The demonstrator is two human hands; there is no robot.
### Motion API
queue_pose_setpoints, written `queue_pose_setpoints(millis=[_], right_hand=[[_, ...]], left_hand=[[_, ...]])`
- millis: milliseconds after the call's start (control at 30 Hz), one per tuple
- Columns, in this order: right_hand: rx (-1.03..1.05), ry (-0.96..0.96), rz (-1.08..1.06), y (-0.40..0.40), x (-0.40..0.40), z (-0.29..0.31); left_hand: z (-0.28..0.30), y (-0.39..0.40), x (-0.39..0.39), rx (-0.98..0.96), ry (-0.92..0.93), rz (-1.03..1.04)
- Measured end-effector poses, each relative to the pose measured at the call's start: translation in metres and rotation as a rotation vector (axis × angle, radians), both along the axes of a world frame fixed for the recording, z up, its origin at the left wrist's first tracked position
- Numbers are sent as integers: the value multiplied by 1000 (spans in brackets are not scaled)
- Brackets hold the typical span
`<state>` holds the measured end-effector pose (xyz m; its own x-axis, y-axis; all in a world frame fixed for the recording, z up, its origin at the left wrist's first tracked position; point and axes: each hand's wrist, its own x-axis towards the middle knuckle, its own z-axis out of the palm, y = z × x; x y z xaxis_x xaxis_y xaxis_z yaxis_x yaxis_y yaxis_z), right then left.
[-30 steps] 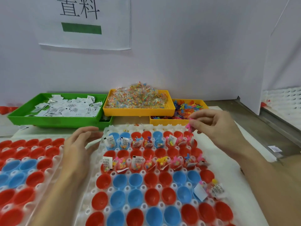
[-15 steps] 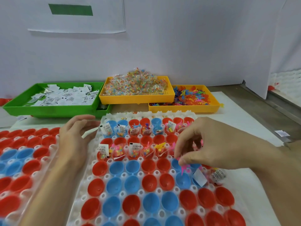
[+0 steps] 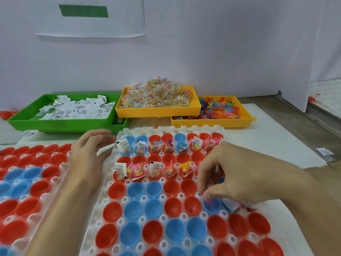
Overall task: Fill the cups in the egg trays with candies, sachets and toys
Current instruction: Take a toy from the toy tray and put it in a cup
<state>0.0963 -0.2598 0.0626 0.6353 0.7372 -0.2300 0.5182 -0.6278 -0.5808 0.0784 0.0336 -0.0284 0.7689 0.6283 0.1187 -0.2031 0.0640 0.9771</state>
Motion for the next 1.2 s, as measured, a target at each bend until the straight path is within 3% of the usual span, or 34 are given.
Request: queue_pose_setpoints(millis=[300, 600, 900, 1033, 1200], right_hand=[[18, -20, -28, -3, 4, -3], [191, -131, -65, -13, 15, -1], [338, -342, -204, -15, 30, -14], [416, -403, -365, -9, 46, -18], [344, -430, -403, 17, 87, -7]], left_hand=[[-1, 2, 2, -14, -5, -11], [2, -1, 0, -4, -12, -2], [3, -4, 1, 66, -28, 10], [2, -3, 1, 64, -12, 10], [-1, -1, 1, 81, 23, 12]])
